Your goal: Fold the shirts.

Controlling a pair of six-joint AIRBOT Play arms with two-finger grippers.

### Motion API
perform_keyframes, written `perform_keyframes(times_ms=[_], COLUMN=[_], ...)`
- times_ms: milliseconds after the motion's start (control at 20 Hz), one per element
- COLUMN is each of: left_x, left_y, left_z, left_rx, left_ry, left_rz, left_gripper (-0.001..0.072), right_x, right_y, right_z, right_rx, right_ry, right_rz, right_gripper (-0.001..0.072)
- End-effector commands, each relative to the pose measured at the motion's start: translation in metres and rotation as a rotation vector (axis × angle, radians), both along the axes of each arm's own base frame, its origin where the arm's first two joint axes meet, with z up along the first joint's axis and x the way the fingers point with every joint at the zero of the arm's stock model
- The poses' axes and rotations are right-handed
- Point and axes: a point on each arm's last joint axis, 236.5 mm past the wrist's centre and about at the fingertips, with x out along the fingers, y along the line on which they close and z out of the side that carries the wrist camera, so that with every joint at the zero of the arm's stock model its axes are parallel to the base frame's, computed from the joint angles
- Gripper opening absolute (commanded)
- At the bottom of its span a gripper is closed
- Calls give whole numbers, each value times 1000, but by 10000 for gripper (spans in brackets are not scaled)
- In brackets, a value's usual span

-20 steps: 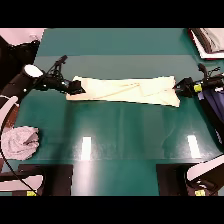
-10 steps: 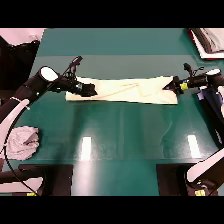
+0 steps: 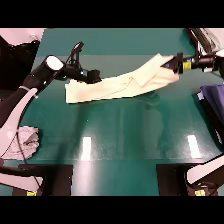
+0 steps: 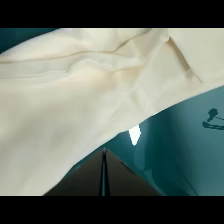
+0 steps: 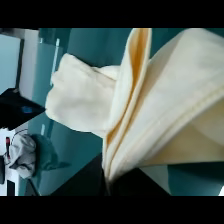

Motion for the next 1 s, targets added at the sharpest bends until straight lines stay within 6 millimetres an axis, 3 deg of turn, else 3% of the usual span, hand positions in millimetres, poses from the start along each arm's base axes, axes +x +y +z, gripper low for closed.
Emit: perform_keyframes(times_ms=[0, 100, 200, 350, 500, 750, 950], left_x=[22, 26, 27, 31, 39, 40, 58], left_y=[-30, -52, -73, -92, -90, -81, -42], left_z=[-16, -39, -65, -92, -106, -104, -65], left_rx=[16, 29, 30, 24, 20, 36, 92], left_ry=[-1, 24, 62, 87, 108, 109, 51], left_rz=[-39, -61, -77, -75, -34, -38, -43], left_gripper=[25, 25, 26, 26, 26, 26, 26], right_x=[-16, -23, -31, -44, -53, -53, -50], right_y=[53, 84, 113, 153, 181, 200, 204], right_z=[74, 96, 103, 91, 78, 73, 55], right_rx=[1, -5, -14, -23, -18, -92, -102], right_ry=[-114, -167, -186, -173, -151, -205, -172], right_rz=[115, 162, 202, 258, 289, 306, 291], right_gripper=[21, 21, 21, 21, 21, 21, 21])
